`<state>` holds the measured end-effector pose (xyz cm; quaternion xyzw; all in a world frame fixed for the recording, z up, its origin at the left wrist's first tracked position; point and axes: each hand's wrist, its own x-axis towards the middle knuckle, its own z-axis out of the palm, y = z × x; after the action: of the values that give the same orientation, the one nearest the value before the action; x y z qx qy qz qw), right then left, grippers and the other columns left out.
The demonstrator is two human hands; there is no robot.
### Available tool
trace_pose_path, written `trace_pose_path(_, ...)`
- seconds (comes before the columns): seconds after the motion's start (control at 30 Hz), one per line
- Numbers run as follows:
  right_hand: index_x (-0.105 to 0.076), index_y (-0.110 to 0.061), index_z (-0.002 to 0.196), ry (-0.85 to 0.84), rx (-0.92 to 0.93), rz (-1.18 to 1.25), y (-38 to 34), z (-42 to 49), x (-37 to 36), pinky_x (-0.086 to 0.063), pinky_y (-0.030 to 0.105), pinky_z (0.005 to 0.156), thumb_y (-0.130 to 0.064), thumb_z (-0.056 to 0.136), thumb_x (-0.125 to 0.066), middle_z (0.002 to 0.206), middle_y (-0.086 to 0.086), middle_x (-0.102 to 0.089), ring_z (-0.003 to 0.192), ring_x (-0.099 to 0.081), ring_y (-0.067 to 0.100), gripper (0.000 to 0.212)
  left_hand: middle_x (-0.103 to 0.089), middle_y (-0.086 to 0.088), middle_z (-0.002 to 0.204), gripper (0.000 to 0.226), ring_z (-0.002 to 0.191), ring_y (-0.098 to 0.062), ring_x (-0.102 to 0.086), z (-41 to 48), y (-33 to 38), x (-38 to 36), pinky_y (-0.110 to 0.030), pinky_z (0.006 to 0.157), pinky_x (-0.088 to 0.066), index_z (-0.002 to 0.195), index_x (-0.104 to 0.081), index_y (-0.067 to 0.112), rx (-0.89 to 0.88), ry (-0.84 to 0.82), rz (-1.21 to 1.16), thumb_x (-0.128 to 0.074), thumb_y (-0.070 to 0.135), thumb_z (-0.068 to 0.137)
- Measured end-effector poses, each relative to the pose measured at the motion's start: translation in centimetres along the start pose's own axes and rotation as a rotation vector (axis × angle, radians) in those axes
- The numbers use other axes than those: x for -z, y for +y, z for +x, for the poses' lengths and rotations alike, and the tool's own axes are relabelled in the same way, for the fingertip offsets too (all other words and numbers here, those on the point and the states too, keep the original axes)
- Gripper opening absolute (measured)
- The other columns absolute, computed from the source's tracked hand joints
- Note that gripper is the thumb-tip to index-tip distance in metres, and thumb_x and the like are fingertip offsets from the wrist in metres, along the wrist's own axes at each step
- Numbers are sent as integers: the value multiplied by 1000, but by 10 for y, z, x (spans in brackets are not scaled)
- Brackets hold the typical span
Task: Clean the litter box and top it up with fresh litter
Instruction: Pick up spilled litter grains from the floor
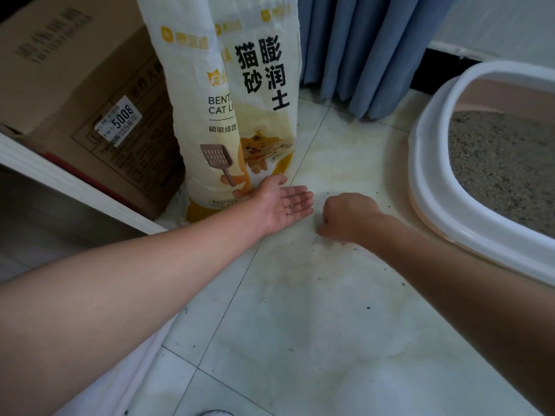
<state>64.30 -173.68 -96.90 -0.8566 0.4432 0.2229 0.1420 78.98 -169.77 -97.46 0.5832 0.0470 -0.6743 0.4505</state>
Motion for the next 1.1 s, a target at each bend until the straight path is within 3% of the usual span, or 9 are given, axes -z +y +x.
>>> trace_pose_path(0.07, -53, -20, 56, 139, 53, 194, 12, -2, -5, -46, 29, 61, -41, 88, -56, 56, -4, -50, 62, -55, 20, 39, -71, -20, 93, 45, 84, -30, -67, 1, -4, -2, -41, 77, -58, 105, -65, -4, 15, -2, 21, -39, 33, 105)
trace_pose_path(0.13, -50, -22, 52, 269, 131, 340, 15, -5, -8, -48, 31, 59, -36, 86, -59, 51, -2, -51, 51, -49, 16, 38, -70, -19, 94, 46, 83, -28, -67, 1, -7, -6, -39, 74, -57, 104, -66, -3, 32, -17, 62, -38, 34, 105)
trace_pose_path(0.3, -65, -22, 76, 406, 242, 425, 12, -4, -3, -51, 35, 57, -31, 86, -57, 64, -3, -65, 54, -55, 12, 15, -71, -14, 72, 45, 64, -23, -67, 0, -11, -15, -34, 60, -55, 101, -65, 0, 79, -71, 110, -35, 34, 104)
trace_pose_path(0.47, -63, -21, 84, 591, 111, 508, 34, 7, -4, -49, 30, 60, -21, 90, -52, 74, -6, -66, 62, -61, 17, 12, -69, -20, 94, 41, 87, -30, -66, 2, -2, -15, -43, 82, -57, 103, -64, -4, 24, -32, -72, -37, 27, 105)
trace_pose_path(0.57, -57, -8, 90, 330, -56, 303, 50, 19, -11, -47, 35, 64, -15, 95, -41, 82, 13, -65, 72, -59, 32, 17, -69, -18, 90, 40, 84, -28, -65, 4, 9, -8, -40, 78, -58, 98, -65, -3, -6, 5, -124, -38, 26, 104)
trace_pose_path(0.67, -48, -5, 95, 170, -122, 156, 56, 19, -14, -38, 34, 65, -11, 98, -37, 91, 19, -63, 73, -50, 31, 13, -69, -18, 89, 39, 83, -27, -65, 5, 11, -5, -40, 75, -57, 97, -66, -2, -5, 14, -131, -39, 26, 103)
trace_pose_path(0.8, -53, -6, 108, 143, -131, 54, 53, 21, -10, -39, 33, 67, -13, 99, -36, 93, 17, -61, 82, -54, 34, 20, -69, -18, 88, 41, 82, -28, -65, 8, 8, -6, -41, 74, -57, 96, -65, -3, 8, 2, -134, -39, 27, 104)
trace_pose_path(0.93, -57, -12, 116, 43, -100, -197, 37, 22, 6, -39, 31, 70, -14, 97, -43, 114, 8, -65, 106, -62, 30, 23, -69, -18, 89, 41, 83, -27, -65, 9, 9, -6, -40, 75, -57, 96, -65, -3, 11, 7, -138, -39, 27, 104)
trace_pose_path(1.1, -63, -17, 118, -96, -115, -425, 7, 23, 20, -44, 29, 74, -15, 94, -54, 117, -1, -64, 110, -62, 22, 25, -68, -18, 89, 39, 83, -27, -65, 6, 12, -3, -40, 75, -57, 96, -65, -2, 10, 6, -136, -39, 26, 103)
